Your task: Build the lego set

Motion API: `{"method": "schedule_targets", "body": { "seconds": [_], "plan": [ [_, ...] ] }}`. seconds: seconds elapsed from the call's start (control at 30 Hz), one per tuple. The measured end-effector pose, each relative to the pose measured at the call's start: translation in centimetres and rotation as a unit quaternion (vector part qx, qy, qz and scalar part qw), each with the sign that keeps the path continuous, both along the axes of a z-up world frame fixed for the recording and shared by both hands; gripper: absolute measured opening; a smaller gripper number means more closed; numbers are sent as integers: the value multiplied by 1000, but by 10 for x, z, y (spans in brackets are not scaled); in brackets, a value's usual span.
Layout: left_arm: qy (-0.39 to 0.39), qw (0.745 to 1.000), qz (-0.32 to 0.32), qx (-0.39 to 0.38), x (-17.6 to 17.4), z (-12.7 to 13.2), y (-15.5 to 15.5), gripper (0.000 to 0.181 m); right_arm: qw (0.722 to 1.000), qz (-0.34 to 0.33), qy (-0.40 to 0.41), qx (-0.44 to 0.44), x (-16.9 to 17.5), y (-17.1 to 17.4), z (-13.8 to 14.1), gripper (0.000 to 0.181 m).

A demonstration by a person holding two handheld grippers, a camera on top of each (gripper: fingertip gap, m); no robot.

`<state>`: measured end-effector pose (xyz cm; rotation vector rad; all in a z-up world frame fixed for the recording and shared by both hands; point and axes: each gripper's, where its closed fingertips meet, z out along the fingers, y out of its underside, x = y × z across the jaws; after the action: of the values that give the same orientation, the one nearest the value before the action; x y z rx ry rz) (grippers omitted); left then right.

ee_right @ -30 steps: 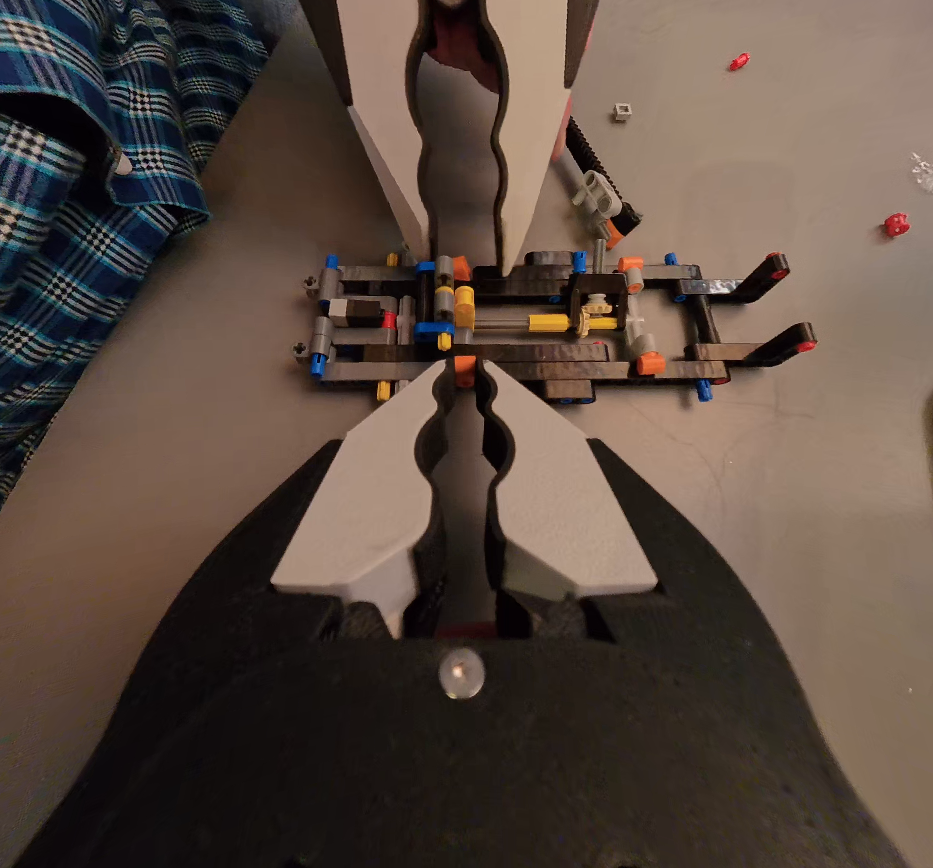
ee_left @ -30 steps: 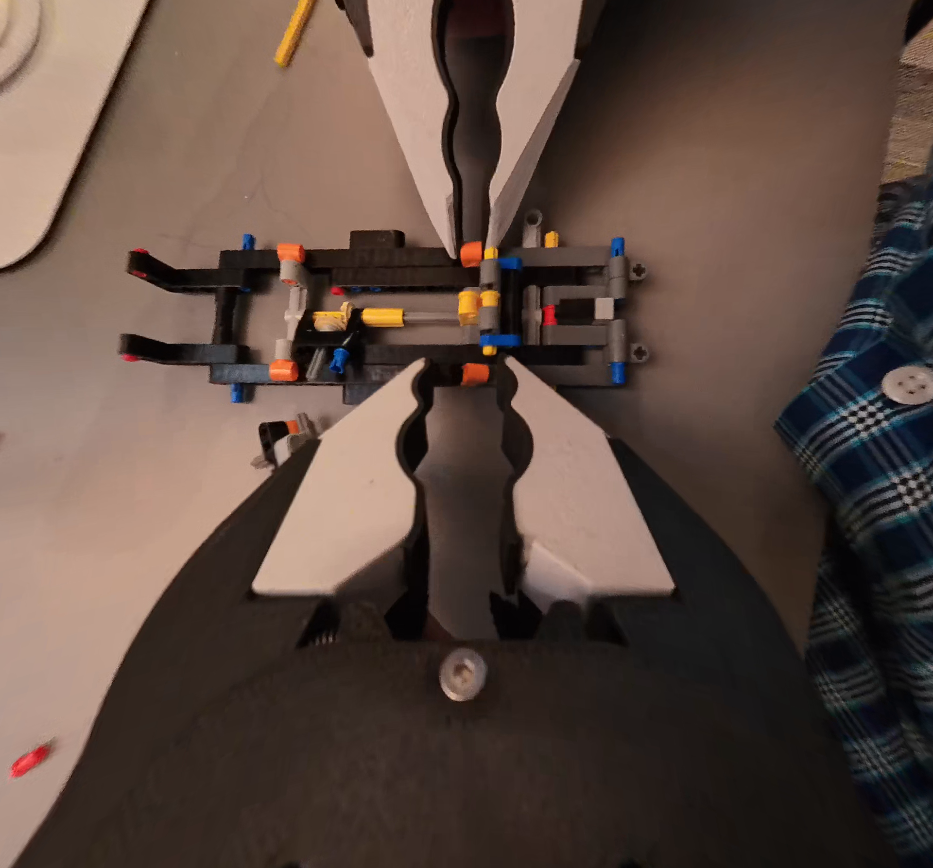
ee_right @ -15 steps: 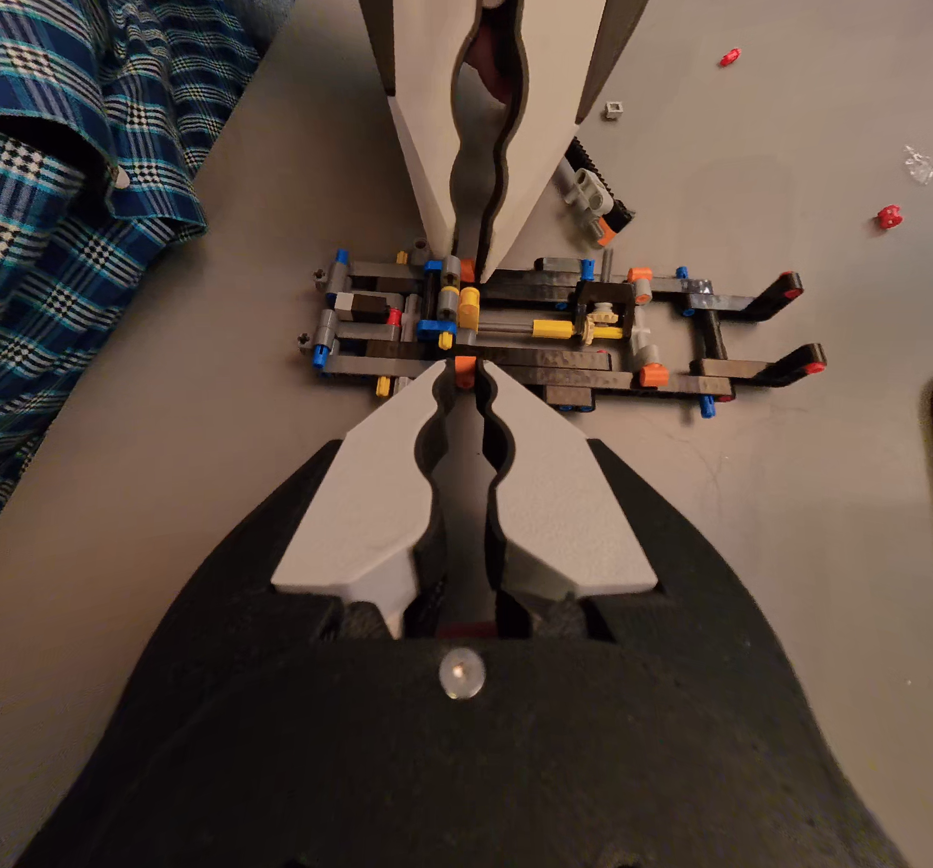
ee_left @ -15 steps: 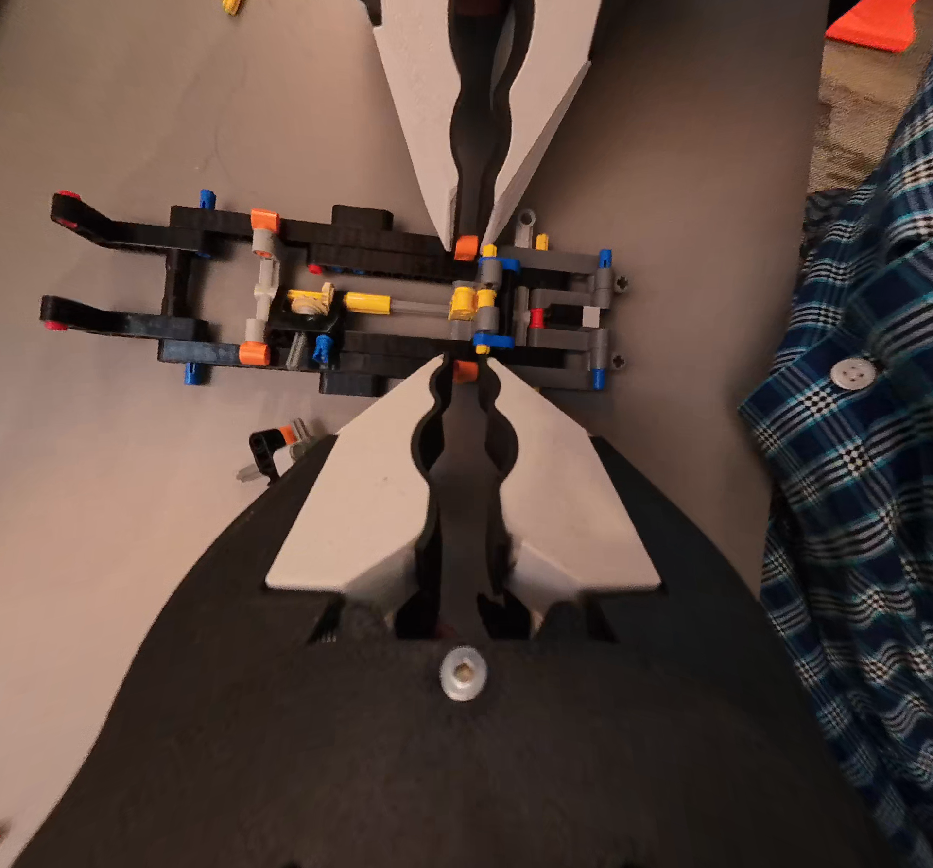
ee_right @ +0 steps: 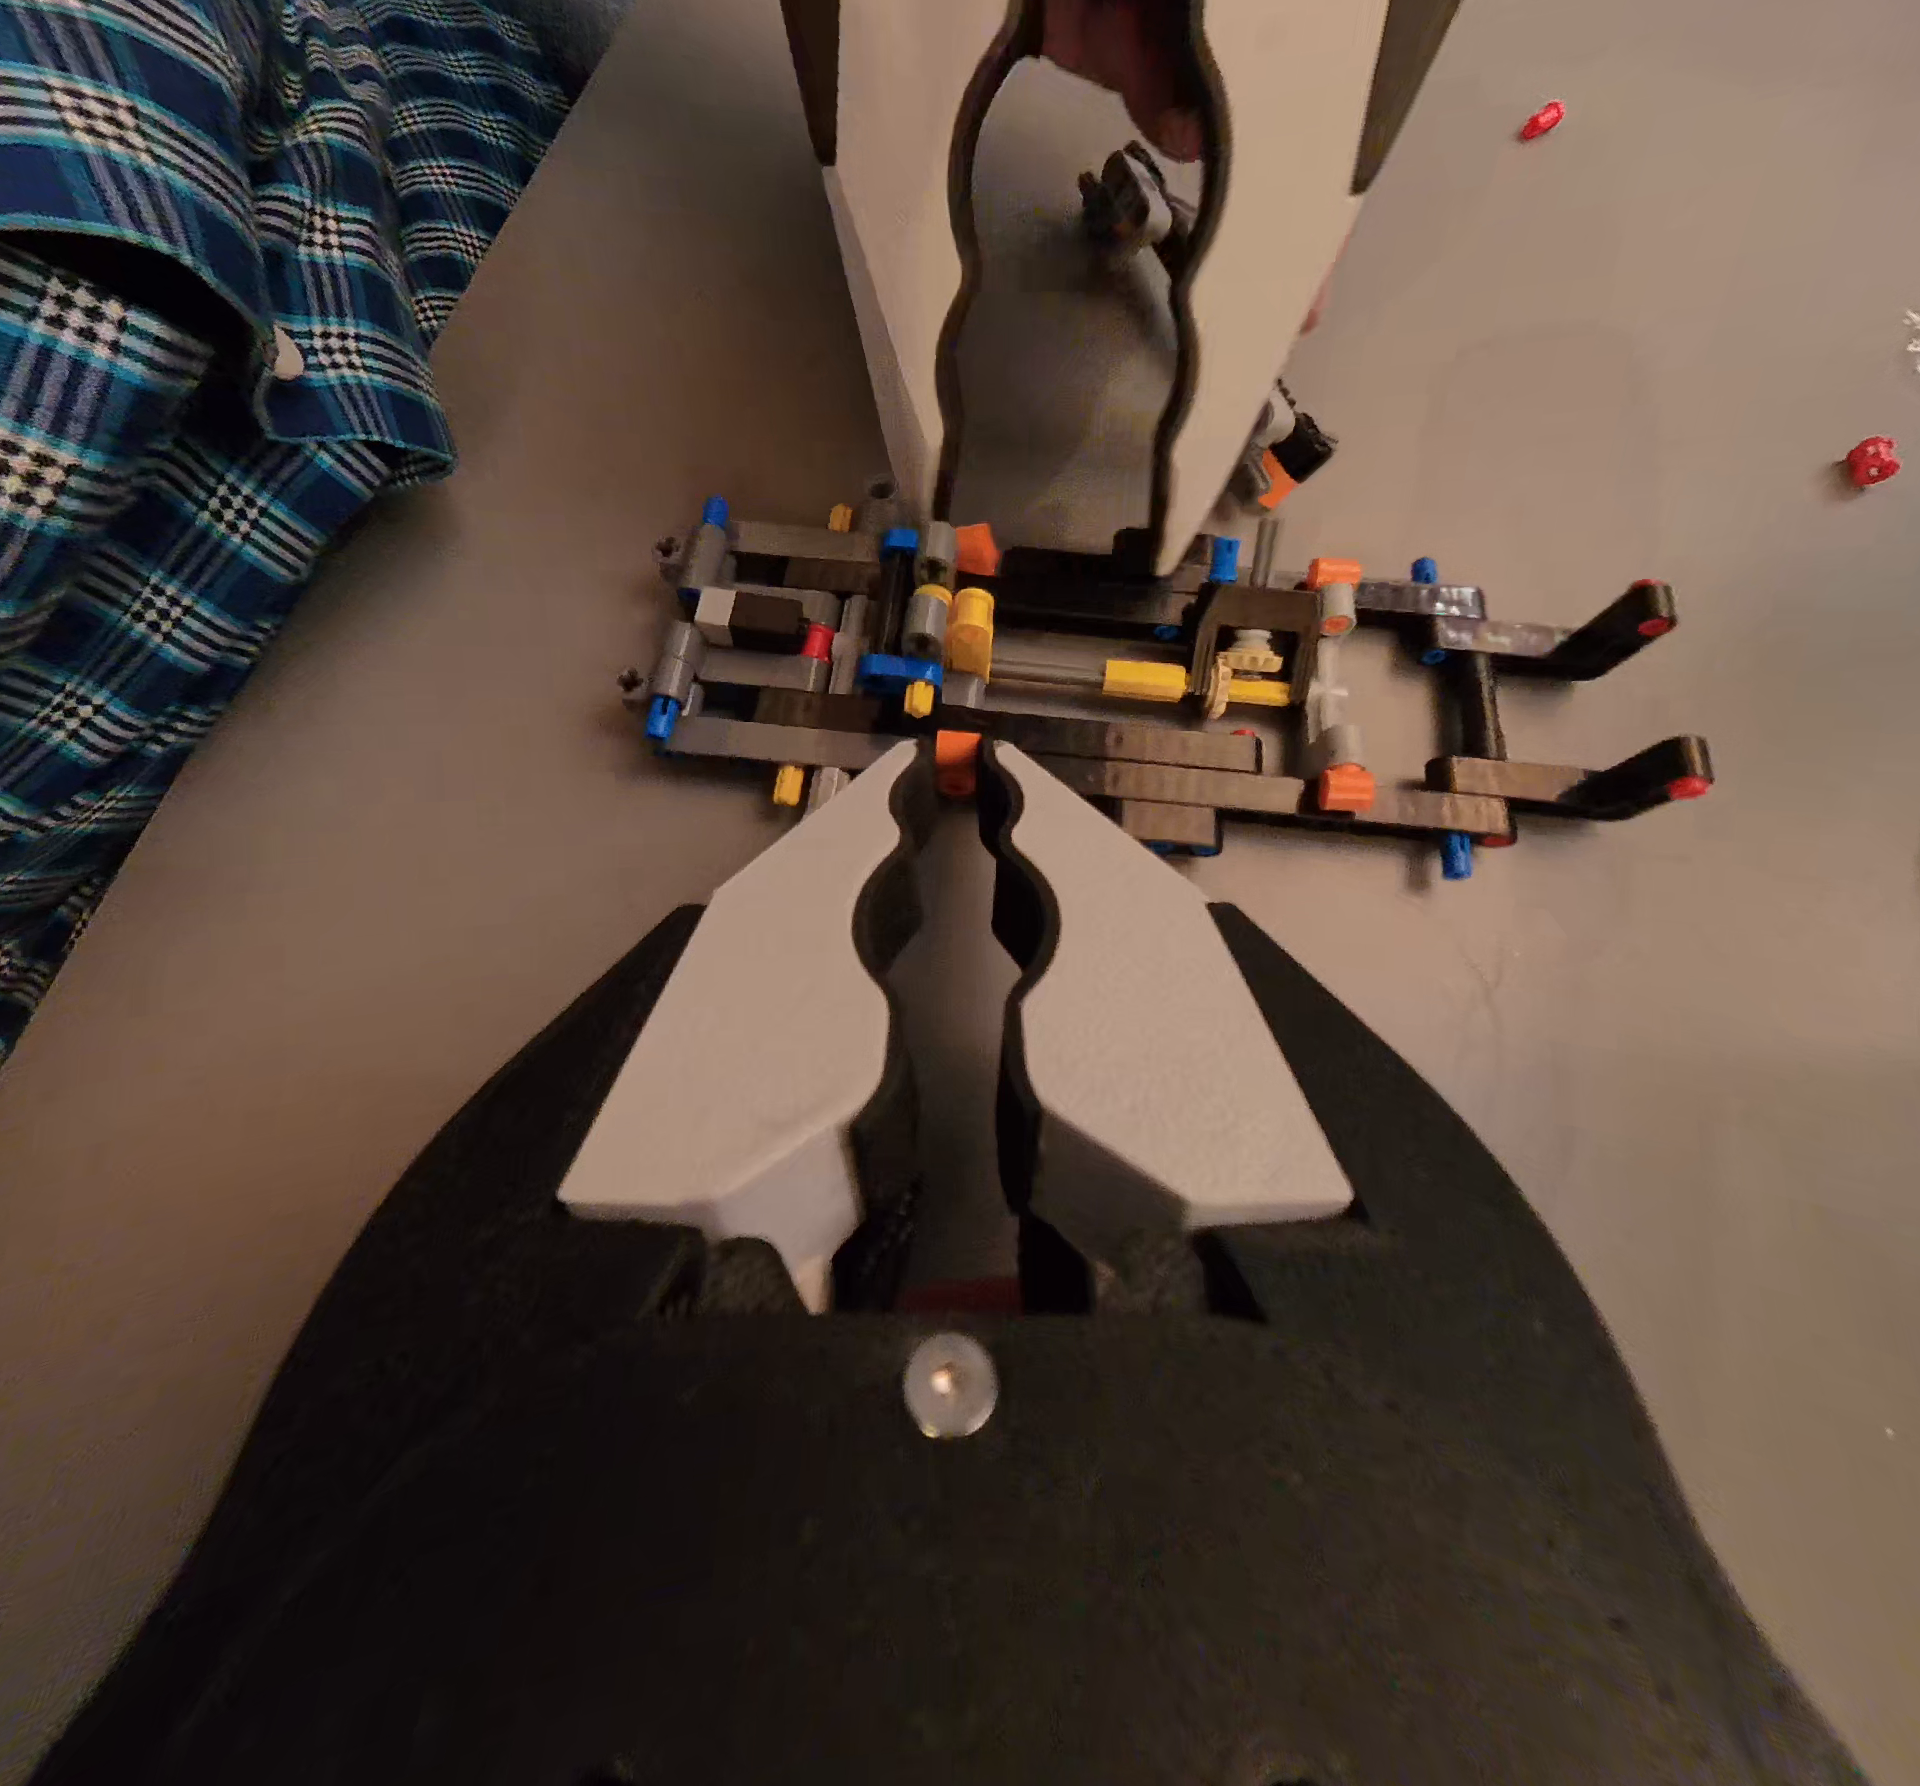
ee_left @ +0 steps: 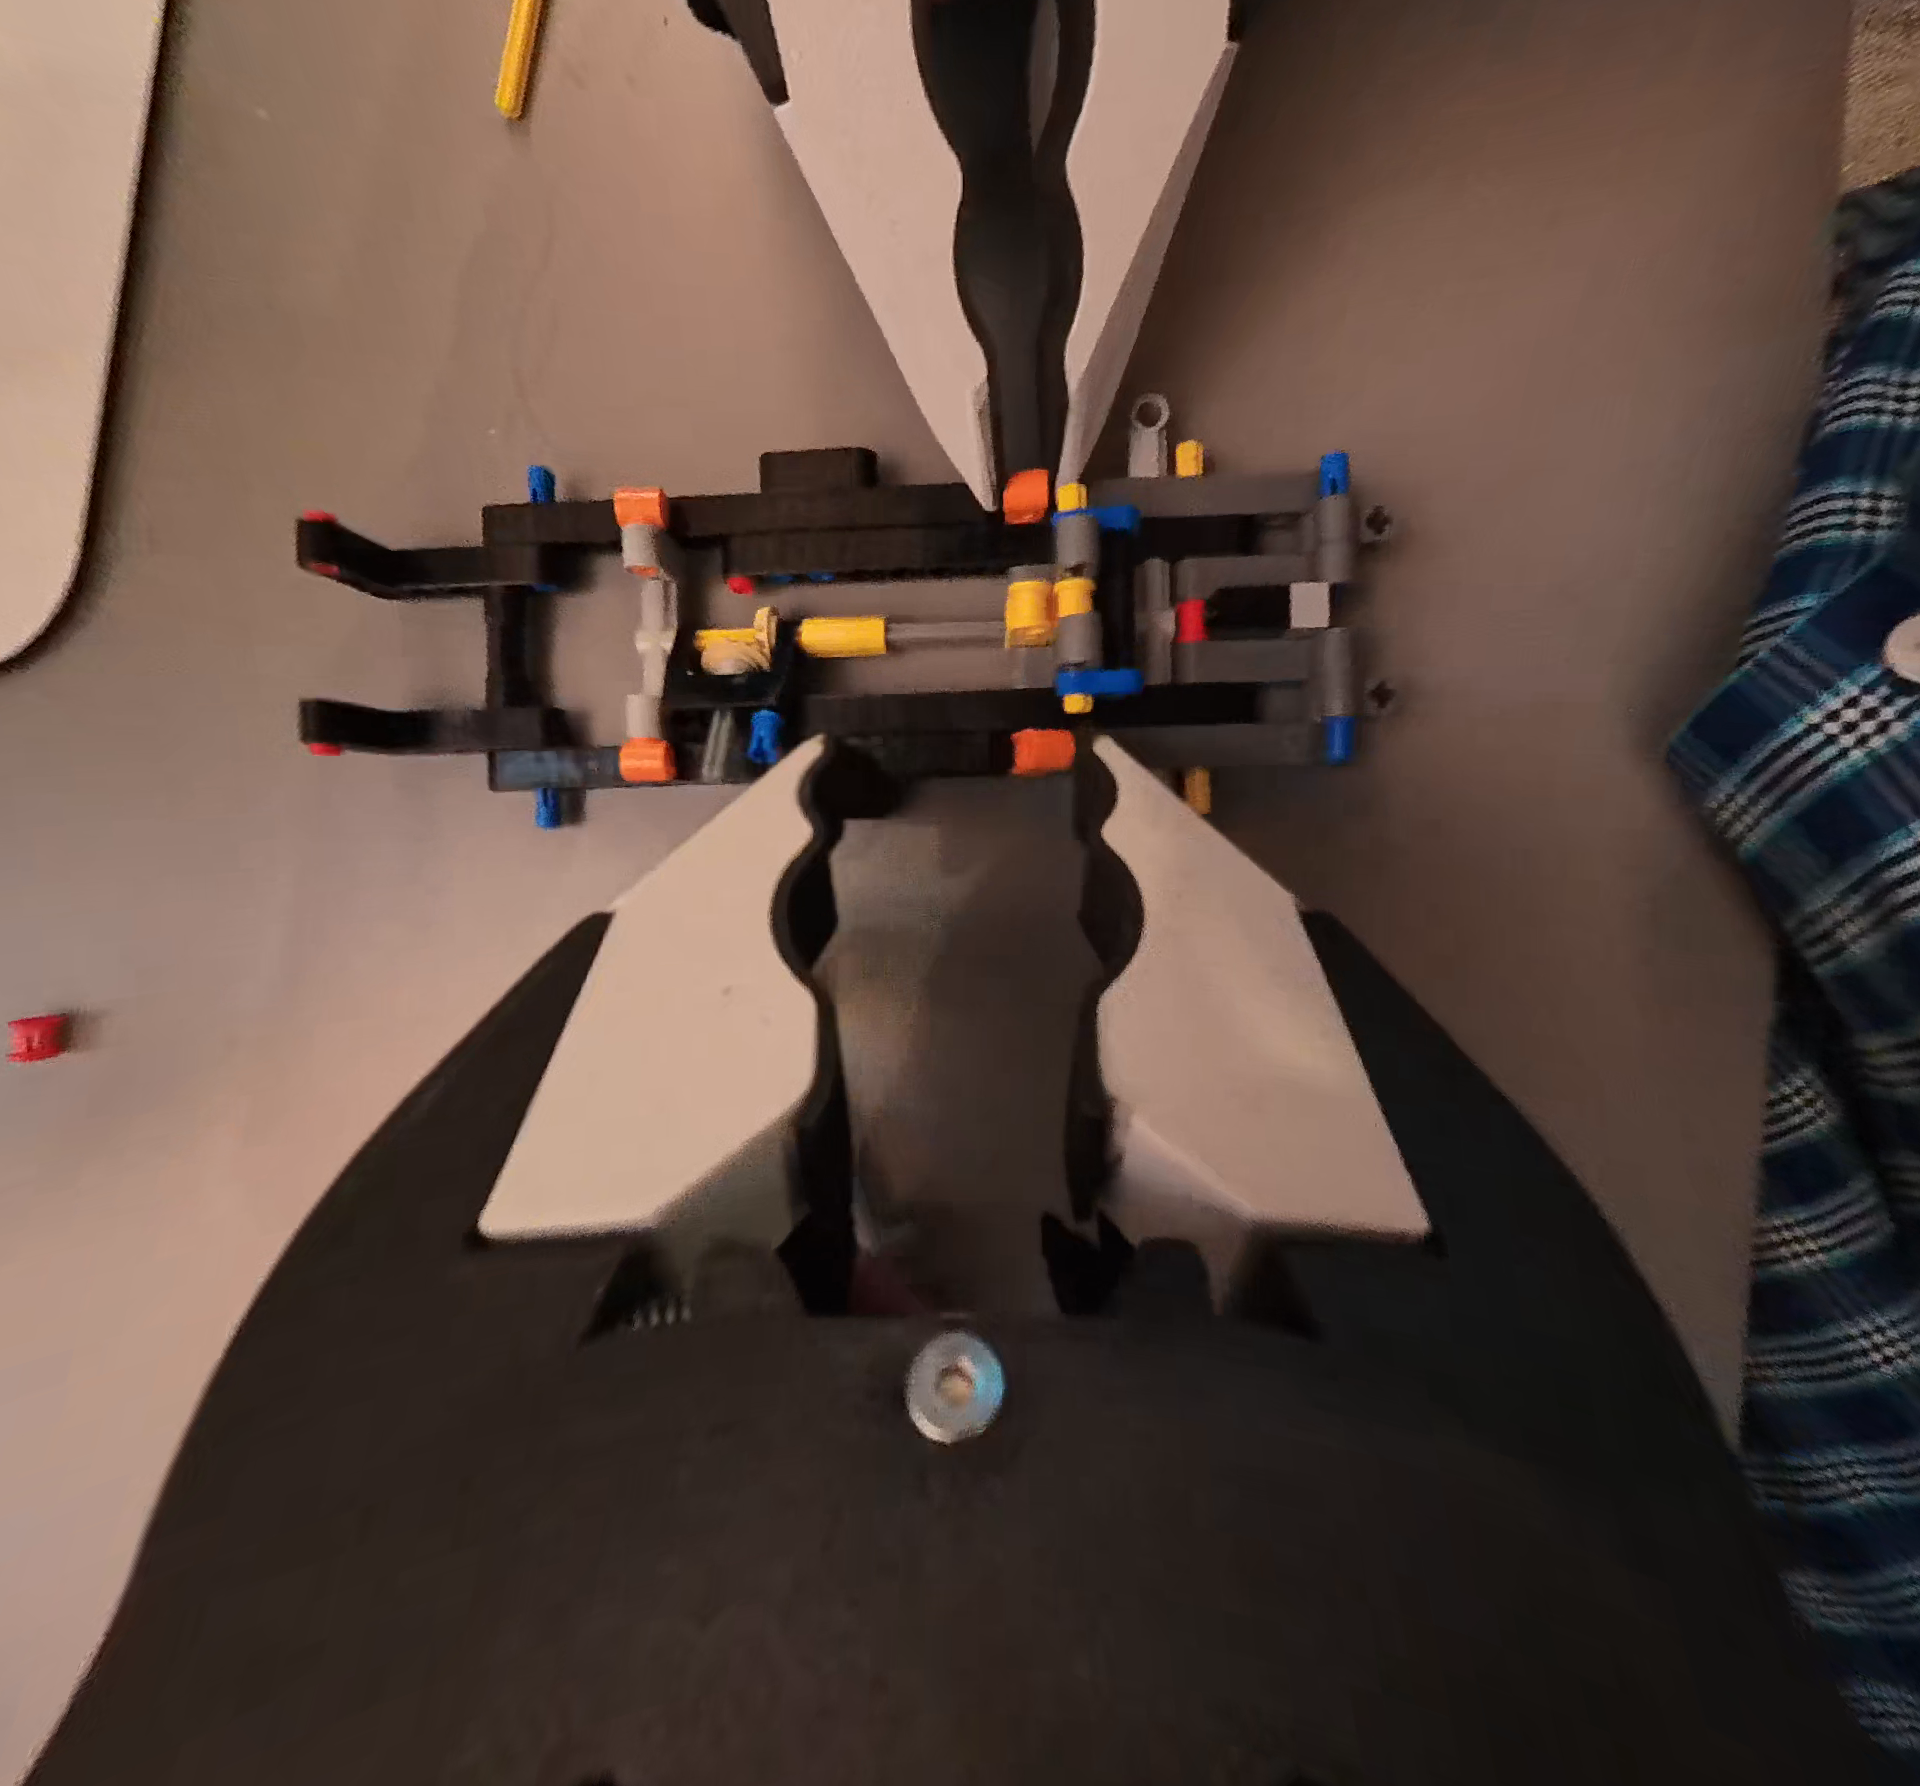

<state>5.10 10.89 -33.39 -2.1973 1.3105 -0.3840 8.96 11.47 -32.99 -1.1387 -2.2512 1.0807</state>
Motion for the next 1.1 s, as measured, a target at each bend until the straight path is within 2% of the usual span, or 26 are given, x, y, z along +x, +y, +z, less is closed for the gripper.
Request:
{"method": "schedule_targets", "body": {
  "seconds": [0.2,0.37,0.4,0.7,0.83,0.87,0.93,1.1],
  "plan": [
    [-16,999,-29,-16,3,-1,-2,35,1000,2,1,-1,0,0,0,5],
    [-35,997,-43,-46,6,-1,-7,8,1000,0,0,-2,0,0,1,5],
    [-42,997,-41,-56,6,-2,-8,8,1000,0,0,-3,0,0,1,5],
    [-61,995,-36,-76,6,0,-5,8,1000,4,-3,-3,1,-1,0,5],
    [-42,997,-51,-51,6,0,-3,9,1000,6,-4,-4,1,-1,0,5],
    [-29,998,-48,-33,4,0,1,23,1000,9,-5,-4,2,-2,0,5],
    [-10,998,-54,-23,3,0,3,36,1000,15,-4,-3,3,-4,0,5],
    [-6,998,-62,-31,4,-1,2,34,1000,19,-3,-3,4,-5,0,5]
  ]
}}
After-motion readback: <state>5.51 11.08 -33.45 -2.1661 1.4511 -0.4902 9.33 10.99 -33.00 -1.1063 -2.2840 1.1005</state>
